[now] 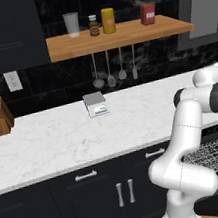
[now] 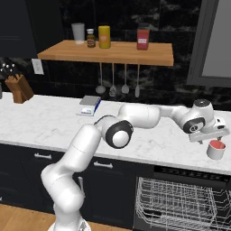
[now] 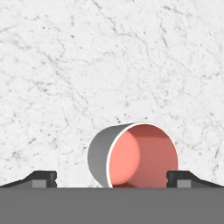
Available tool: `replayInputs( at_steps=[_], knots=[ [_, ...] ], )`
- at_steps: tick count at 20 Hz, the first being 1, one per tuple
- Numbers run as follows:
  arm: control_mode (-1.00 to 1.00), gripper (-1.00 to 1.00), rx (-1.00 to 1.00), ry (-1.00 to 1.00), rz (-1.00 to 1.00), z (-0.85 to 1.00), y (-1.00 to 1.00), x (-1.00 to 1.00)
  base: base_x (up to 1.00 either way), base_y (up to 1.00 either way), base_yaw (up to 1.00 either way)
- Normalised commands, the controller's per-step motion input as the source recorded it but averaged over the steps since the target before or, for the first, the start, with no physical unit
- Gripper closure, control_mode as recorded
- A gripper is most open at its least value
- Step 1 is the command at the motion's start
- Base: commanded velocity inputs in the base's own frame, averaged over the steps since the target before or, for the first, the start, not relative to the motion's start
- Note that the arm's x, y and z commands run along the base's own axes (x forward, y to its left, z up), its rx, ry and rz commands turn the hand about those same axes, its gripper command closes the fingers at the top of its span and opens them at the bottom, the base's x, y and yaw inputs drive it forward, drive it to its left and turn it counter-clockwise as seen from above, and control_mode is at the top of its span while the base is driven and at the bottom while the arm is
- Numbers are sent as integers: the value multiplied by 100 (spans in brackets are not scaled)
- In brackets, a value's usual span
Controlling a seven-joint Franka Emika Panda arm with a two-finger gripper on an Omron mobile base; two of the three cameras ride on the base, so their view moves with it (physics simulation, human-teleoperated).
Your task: Pick up the cup and bowl from the counter, place them in the dishwasher, and close the dishwasher door.
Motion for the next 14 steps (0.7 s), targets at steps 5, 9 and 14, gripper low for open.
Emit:
replayInputs(
  at_steps=[5, 9, 14],
  knots=[
    [-100, -100, 0, 3, 0, -24, 0, 0, 0, 0, 0],
    [-100, -100, 0, 4, 0, -27, 0, 0, 0, 0, 0],
    [-100, -100, 0, 3, 0, -19, 0, 0, 0, 0, 0]
  ],
)
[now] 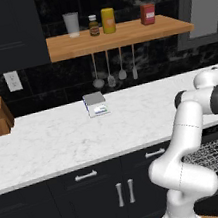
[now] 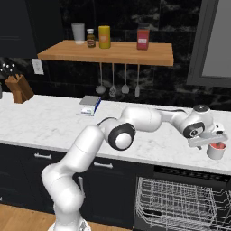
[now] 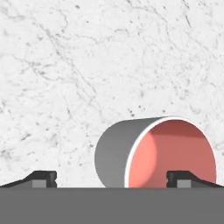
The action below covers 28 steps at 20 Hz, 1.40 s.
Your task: Pick up the cup and bowl from the counter, place them in the dishwasher, and close the dishwasher door.
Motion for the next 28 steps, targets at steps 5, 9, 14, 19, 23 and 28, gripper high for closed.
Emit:
replayInputs(
  at_steps=[5, 9, 14, 19, 23, 28],
  knots=[
    [-100, -100, 0, 7, 1, -7, -8, 17, 0, 0, 0],
    [-100, -100, 0, 6, 3, -2, -11, 20, 0, 0, 0],
    [-100, -100, 0, 2, 4, 0, -15, 25, 0, 0, 0],
    [-100, -100, 0, 0, 3, 0, -7, 8, 0, 0, 0],
    [-100, 100, 0, 4, 0, -7, -6, -1, 0, 0, 0],
    [-100, 100, 0, 2, 0, -9, 0, -36, 0, 0, 0]
  ],
)
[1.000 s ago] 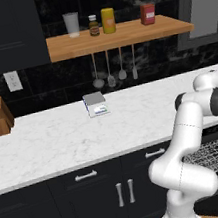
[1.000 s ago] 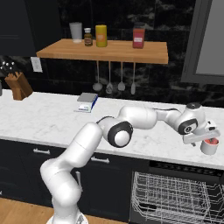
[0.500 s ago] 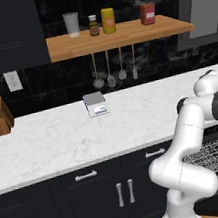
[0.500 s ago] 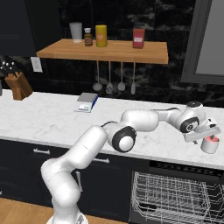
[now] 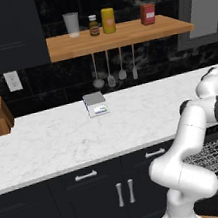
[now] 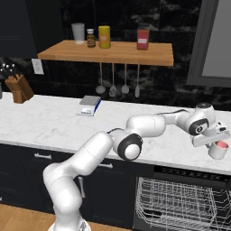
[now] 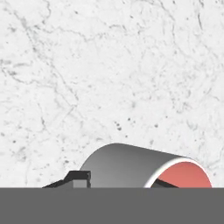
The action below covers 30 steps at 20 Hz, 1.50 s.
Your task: Pick up the cup and bowl from the counter, place them in the dishwasher, and close the dishwasher door.
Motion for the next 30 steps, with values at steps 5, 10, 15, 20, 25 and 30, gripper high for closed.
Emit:
replayInputs(
  at_steps=[5, 10, 15, 20, 25, 30],
  knots=[
    [-100, 100, 2, 0, -2, -7, 7, -68, 0, 0, 0],
    [-100, 100, 17, 2, -10, 0, 45, -100, 0, 0, 0],
    [-100, 100, 9, 4, 0, 0, 91, -100, 0, 0, 0],
    [-100, 100, 12, -6, 0, 0, 87, -100, 0, 0, 0],
    [-100, 100, 10, -27, 0, -20, 88, -100, 0, 0, 0],
    [-100, 100, 0, -31, 1, -49, 86, -73, 0, 0, 0]
  ],
)
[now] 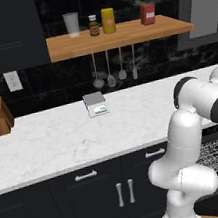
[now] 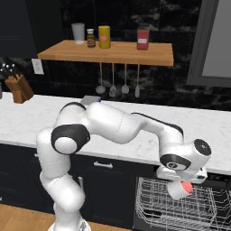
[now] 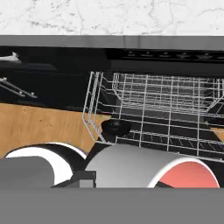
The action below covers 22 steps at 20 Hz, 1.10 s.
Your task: Pick up the cup and bowl from the counter, place them in the dishwasher, and close the dishwasher door.
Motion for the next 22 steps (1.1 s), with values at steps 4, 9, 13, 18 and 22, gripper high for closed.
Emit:
replayInputs(
  at_steps=[4, 9, 13, 18, 22],
  knots=[
    [-100, 100, 13, -53, 0, -17, 36, -42, 0, 0, 0],
    [-100, 100, 4, -27, 0, -38, 20, 1, 0, 0, 0],
    [-100, 100, -1, 1, 0, -21, 0, 21, 0, 0, 0],
    [-100, 100, -2, 7, 0, -27, 0, 5, 0, 0, 0],
    [-100, 100, 0, 1, 0, -31, 0, 0, 0, 0, 0]
  ],
)
